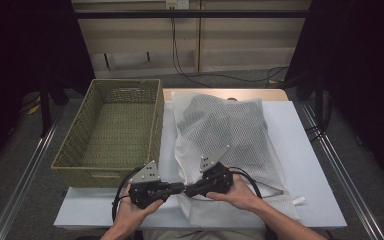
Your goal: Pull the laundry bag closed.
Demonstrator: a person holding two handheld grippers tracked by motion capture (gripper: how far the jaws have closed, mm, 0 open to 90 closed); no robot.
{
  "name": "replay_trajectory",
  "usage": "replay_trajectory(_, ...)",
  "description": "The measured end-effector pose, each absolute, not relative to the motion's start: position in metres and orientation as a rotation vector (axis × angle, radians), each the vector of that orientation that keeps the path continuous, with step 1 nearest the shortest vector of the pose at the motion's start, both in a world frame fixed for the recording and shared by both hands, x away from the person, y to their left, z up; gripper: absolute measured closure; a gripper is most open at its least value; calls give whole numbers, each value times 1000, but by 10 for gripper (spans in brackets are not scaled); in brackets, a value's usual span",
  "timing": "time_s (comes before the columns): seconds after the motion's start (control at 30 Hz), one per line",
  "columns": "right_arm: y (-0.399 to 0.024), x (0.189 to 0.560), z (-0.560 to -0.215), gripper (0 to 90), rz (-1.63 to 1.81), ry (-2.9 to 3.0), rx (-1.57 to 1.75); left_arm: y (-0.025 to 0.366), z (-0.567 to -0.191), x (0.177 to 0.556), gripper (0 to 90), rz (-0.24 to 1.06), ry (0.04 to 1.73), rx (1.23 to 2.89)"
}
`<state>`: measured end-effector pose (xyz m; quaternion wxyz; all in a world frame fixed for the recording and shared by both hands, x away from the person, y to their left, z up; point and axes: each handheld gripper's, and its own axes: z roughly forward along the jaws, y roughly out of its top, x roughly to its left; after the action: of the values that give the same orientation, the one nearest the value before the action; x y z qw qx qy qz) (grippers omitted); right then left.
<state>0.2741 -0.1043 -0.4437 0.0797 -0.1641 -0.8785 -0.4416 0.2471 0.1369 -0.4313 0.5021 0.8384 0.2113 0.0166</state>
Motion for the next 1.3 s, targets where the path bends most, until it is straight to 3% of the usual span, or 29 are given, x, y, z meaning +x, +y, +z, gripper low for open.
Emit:
replay_trajectory(0.4,-107,272,-441,870,-1321,-2670,-493,138,-434,246,859,96,515,2082)
replay_trajectory(0.53,-106,272,-441,871,-1312,-2681,-485,138,-435,245,742,94,522,2093)
replay_trajectory(0.73,-108,270,-438,871,-1310,-2688,-472,135,-440,249,639,69,530,2125)
replay_trajectory(0.77,-108,270,-438,871,-1308,-2691,-470,133,-440,249,644,55,524,2132)
replay_trajectory(0.9,-110,270,-437,871,-1308,-2700,-456,132,-436,247,838,46,490,2127)
replay_trajectory(1.3,-109,271,-438,810,-1370,-2628,-429,136,-428,245,864,28,479,2052)
